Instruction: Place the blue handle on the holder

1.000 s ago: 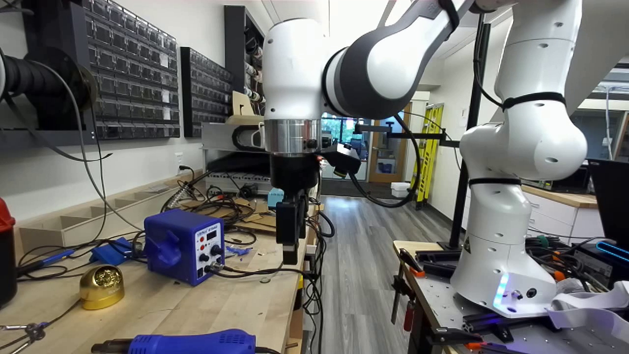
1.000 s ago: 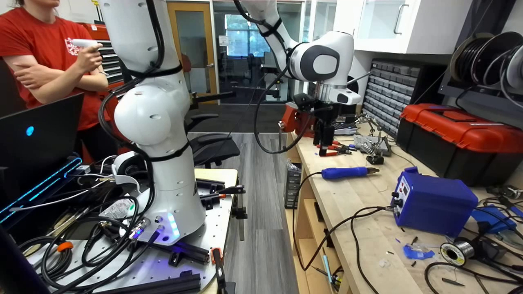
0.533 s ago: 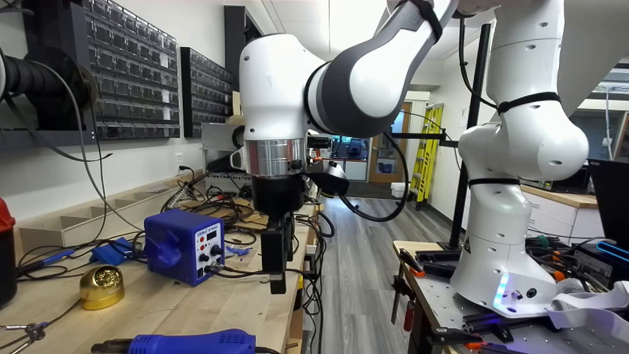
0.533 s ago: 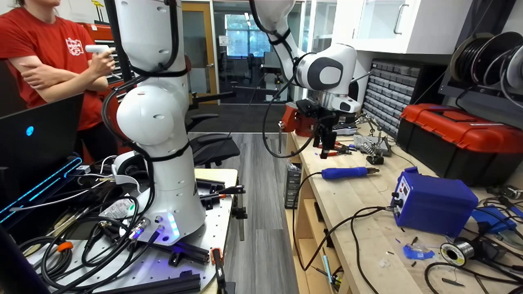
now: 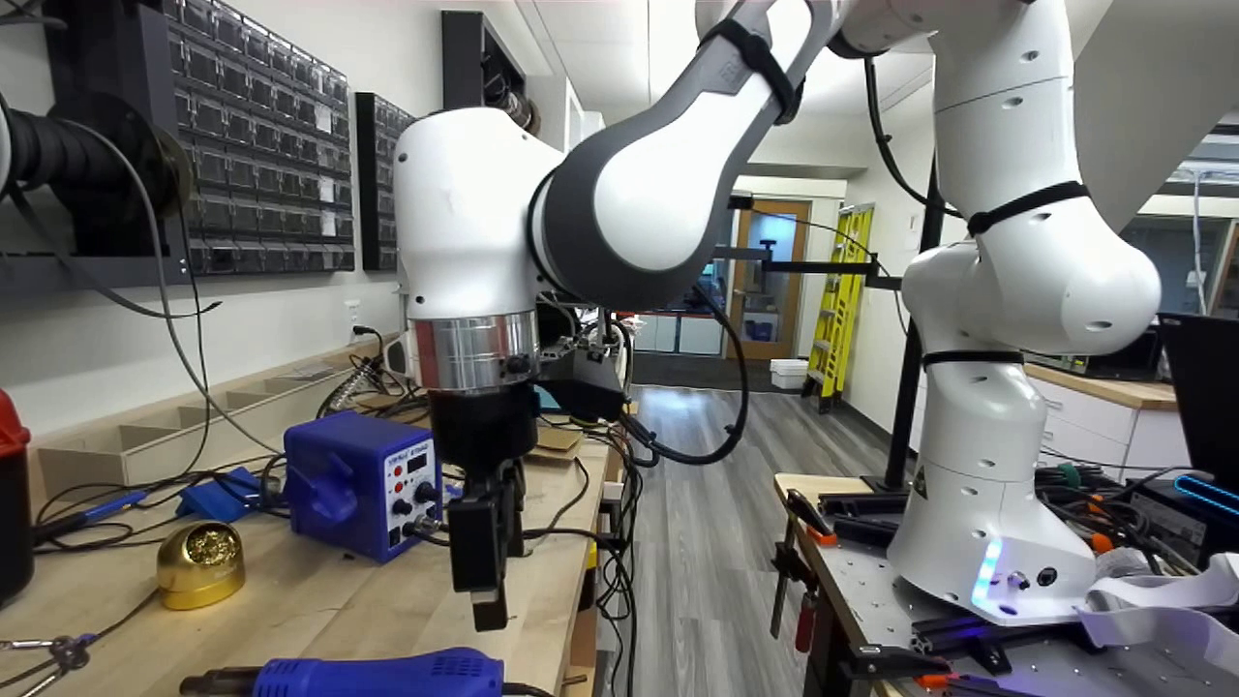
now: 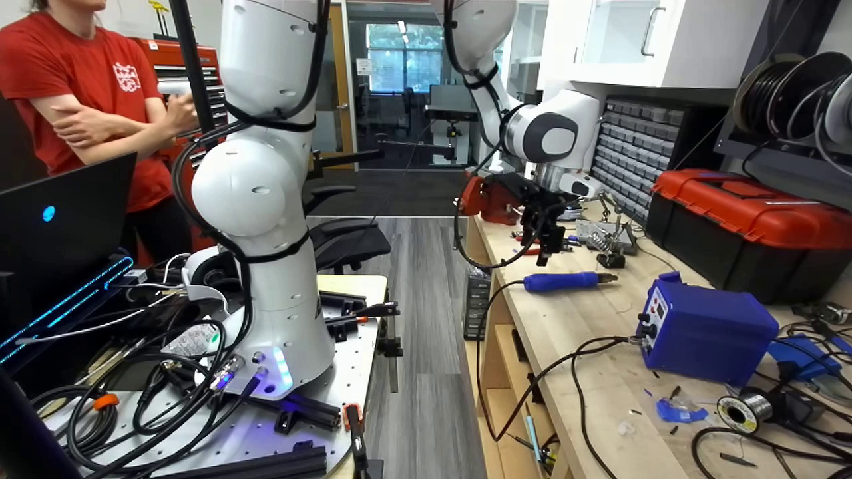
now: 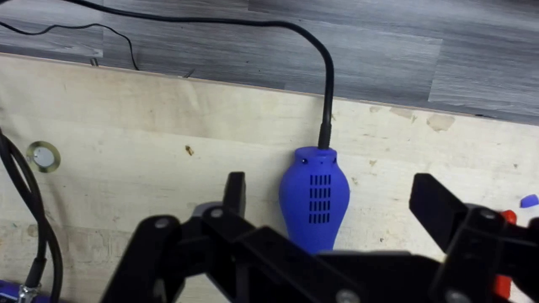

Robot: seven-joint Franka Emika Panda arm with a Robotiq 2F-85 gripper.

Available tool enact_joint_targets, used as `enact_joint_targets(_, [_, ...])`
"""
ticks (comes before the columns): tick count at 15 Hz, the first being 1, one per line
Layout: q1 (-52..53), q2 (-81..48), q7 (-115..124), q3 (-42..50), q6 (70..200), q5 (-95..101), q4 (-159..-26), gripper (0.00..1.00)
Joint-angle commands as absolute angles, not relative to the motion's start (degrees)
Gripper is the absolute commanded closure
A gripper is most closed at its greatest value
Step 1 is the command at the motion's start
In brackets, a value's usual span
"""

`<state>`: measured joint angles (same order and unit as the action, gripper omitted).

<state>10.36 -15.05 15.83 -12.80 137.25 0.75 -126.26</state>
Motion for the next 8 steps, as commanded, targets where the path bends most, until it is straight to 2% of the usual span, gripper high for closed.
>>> enact_joint_targets(1, [11.59, -19.13, 13.69, -11.21, 137.28, 0.63, -121.49, 0.00])
enact_joint_targets(6, [11.90, -23.41, 11.62, -10.69, 136.96, 0.70, -116.29, 0.00])
enact_joint_targets(8, [11.82, -22.33, 12.29, -10.62, 137.10, -0.13, -117.95, 0.00])
